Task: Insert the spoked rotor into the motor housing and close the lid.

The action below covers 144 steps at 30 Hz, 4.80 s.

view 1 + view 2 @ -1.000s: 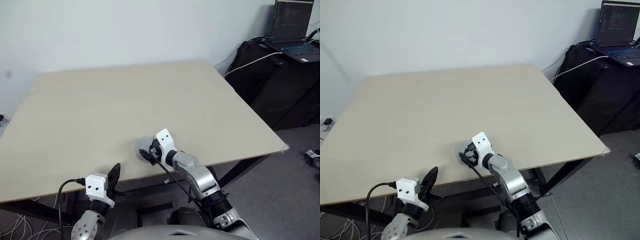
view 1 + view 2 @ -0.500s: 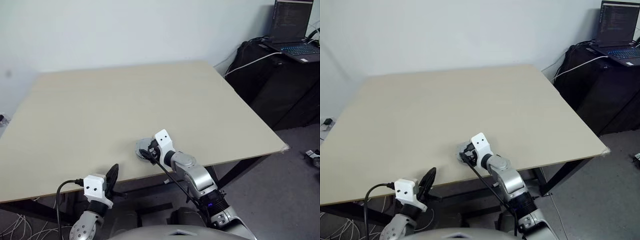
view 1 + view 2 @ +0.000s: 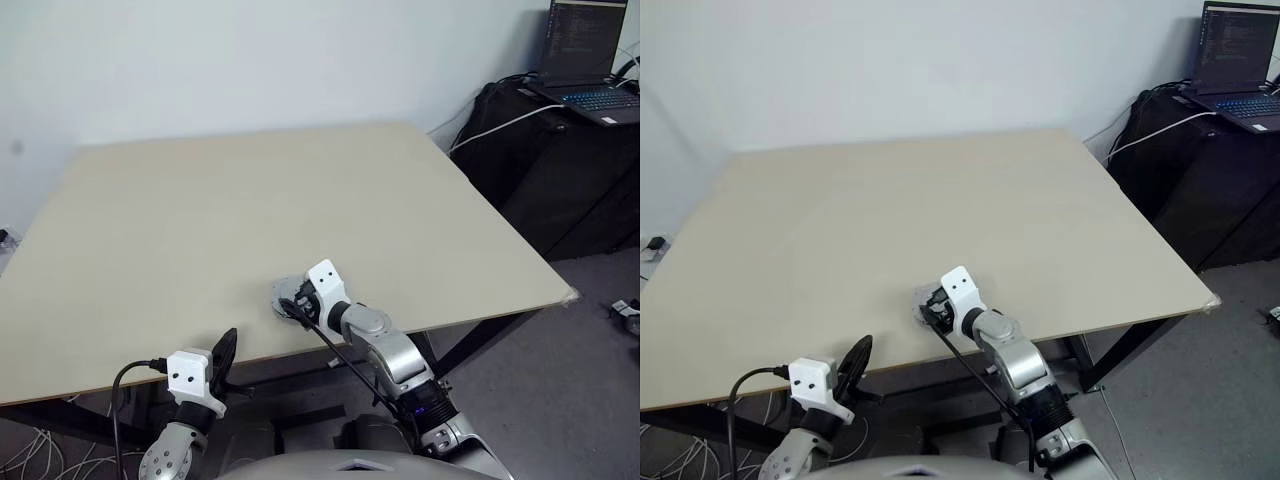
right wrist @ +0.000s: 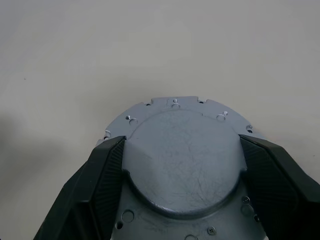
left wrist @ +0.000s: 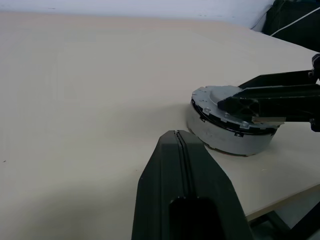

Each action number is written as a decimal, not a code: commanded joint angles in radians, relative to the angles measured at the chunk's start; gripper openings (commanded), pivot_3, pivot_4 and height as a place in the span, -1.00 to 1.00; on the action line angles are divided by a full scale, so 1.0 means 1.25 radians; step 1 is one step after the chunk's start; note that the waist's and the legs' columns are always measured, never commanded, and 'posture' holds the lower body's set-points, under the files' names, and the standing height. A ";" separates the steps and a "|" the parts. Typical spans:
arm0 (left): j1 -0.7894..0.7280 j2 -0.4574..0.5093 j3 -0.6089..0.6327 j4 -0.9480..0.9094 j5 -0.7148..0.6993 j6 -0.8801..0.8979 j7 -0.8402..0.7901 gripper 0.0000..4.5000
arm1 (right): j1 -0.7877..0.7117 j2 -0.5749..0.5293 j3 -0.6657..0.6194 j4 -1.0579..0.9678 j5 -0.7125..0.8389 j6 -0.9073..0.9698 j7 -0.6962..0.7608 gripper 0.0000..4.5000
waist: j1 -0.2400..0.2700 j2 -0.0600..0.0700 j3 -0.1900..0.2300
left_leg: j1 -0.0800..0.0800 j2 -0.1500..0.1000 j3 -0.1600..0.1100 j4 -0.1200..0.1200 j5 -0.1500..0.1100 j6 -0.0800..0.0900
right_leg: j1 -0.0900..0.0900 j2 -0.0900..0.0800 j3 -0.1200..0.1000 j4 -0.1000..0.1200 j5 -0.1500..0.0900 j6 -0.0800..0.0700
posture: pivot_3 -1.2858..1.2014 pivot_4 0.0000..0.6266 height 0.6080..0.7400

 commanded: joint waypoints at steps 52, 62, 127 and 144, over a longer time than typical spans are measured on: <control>-0.008 0.003 -0.007 -0.025 0.006 -0.001 0.000 -1.00 | 0.014 -0.050 0.032 0.044 -0.089 0.097 -0.060 0.42 | 0.009 0.006 -0.008 | 0.001 0.000 0.000 0.000 -0.001 0.000 | 0.002 -0.001 0.000 -0.001 0.000 0.000 | 0.03 -1.00 1.00; -0.011 0.004 -0.006 -0.024 0.009 0.001 0.000 -1.00 | 0.016 -0.065 0.044 0.056 -0.104 0.087 -0.081 0.42 | 0.010 0.007 -0.009 | 0.002 0.000 0.000 0.000 -0.001 -0.001 | 0.003 -0.002 0.000 0.000 0.000 0.000 | 0.03 -1.00 1.00; -0.675 0.165 0.030 0.440 -0.044 0.367 -0.281 -1.00 | 0.004 -0.050 0.028 0.056 -0.096 0.096 -0.089 0.42 | 0.012 0.001 -0.003 | 0.014 -0.006 -0.006 -0.007 0.002 0.000 | 0.012 -0.016 -0.017 -0.003 0.002 0.004 | 0.03 -1.00 1.00; -0.758 0.171 -0.014 0.464 -0.057 0.567 -0.413 -1.00 | 0.004 -0.043 0.031 0.061 -0.097 0.091 -0.093 0.42 | 0.008 0.003 0.004 | 0.013 -0.006 -0.008 -0.007 0.002 0.000 | 0.012 -0.017 -0.018 -0.003 0.002 0.004 | 0.03 -1.00 1.00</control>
